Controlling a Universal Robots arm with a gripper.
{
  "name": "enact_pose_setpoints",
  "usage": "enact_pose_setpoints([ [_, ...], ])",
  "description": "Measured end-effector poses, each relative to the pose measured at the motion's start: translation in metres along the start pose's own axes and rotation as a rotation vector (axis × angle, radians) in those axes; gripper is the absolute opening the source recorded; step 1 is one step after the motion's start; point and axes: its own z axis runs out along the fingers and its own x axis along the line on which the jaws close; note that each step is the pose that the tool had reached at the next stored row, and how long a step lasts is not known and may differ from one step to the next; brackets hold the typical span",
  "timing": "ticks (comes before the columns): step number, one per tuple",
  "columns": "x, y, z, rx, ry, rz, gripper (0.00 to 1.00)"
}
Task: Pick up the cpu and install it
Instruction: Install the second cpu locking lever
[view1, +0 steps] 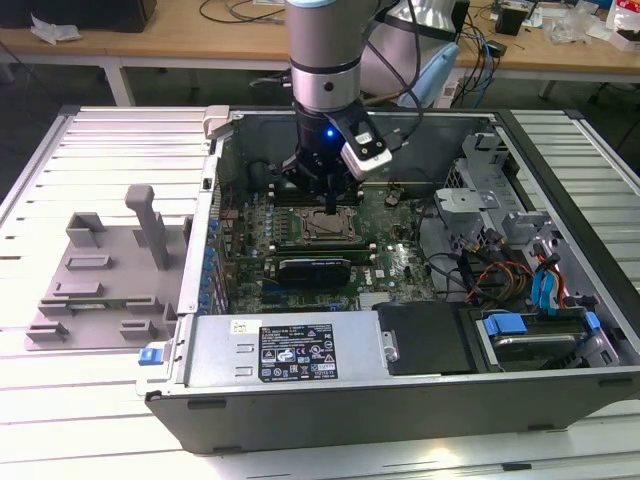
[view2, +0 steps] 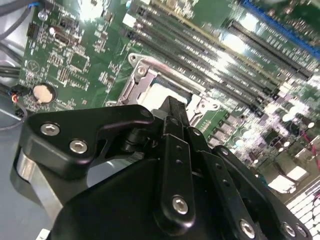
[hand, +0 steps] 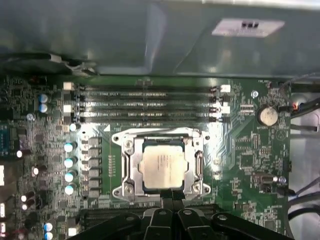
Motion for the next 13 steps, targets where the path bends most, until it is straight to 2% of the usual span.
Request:
enact_pose_setpoints([
  [1, 0.0001, -0.0105, 0.0003, 0.0001, 0.0, 0.0, 0.11],
  [7, 0.0009, -0.0212, 0.0005, -0.0001, 0.0, 0.0, 0.11],
  [10, 0.001, -0.0219, 0.0005, 0.0, 0.0003, 0.0, 0.11],
  [11, 0.0009, -0.022, 0.0007, 0.0, 0.0115, 0.0, 0.11],
  [12, 0.0003, -0.022, 0.001, 0.0002, 0.0368, -0.001, 0.11],
  [13, -0.0002, -0.0219, 0.0011, 0.0006, 0.0655, -0.002, 0.11],
])
